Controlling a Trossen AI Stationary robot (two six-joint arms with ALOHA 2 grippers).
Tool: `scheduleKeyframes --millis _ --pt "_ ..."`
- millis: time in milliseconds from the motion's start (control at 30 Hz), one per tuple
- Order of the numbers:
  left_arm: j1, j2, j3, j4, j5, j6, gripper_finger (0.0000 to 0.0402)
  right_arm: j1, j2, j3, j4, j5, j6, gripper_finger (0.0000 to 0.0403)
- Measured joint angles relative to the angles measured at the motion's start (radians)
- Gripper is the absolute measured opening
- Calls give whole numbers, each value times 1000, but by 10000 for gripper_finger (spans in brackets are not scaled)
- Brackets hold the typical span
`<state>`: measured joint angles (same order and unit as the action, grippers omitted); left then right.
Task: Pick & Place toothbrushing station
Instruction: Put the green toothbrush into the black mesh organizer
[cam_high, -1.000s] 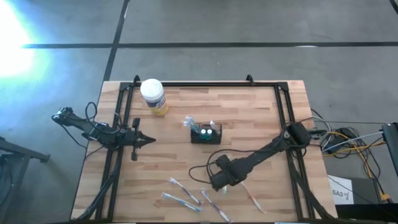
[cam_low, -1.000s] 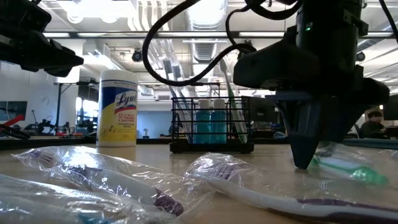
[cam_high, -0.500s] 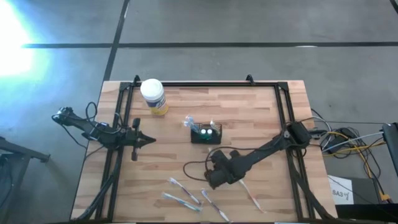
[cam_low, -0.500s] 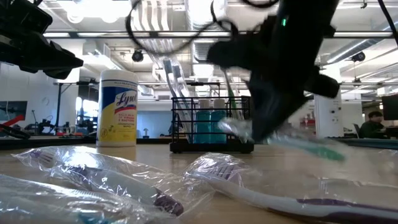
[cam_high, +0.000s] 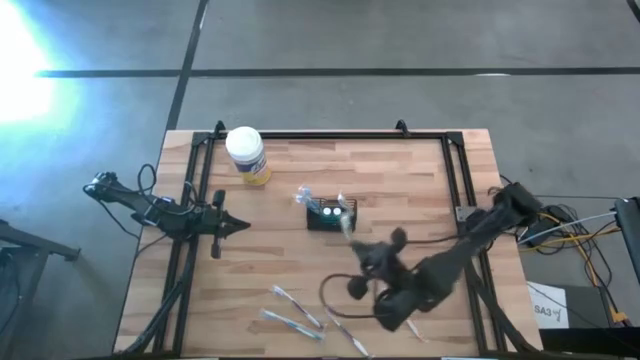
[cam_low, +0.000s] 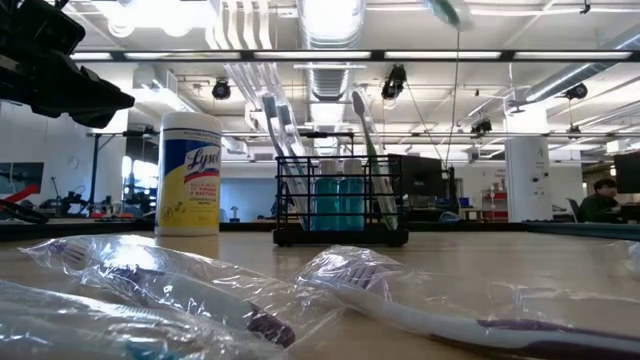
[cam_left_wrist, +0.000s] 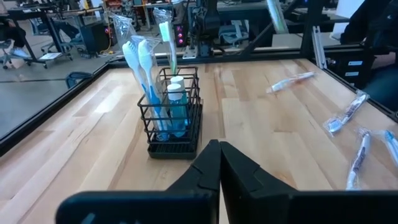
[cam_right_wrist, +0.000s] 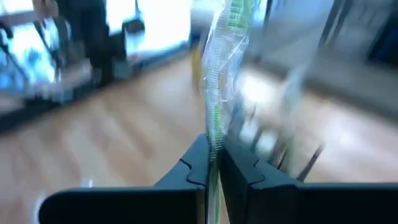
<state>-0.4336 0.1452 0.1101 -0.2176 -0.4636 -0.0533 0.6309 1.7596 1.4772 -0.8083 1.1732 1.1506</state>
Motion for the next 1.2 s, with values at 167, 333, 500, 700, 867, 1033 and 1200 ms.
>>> scheduleKeyframes --millis 167,333,500,700,867,1033,1200 --pt "0 2 0 0 -1 1 21 39 -138 -120 6 226 -104 14" --pt "0 2 0 12 -2 52 17 7 -253 -278 63 217 -114 13" --pt "0 2 0 55 -3 94 7 -32 -327 -393 267 221 -466 13" --pt "0 2 0 113 -7 128 10 -122 -412 -466 839 -251 -1197 13" --pt "0 2 0 138 -8 130 16 -187 -478 -528 1170 -598 -1509 13" --pt "0 1 0 137 -7 105 9 -329 -570 -616 1220 -798 -1491 13" --pt "0 1 0 141 -9 127 4 -483 -629 -786 1378 -988 -1410 13"
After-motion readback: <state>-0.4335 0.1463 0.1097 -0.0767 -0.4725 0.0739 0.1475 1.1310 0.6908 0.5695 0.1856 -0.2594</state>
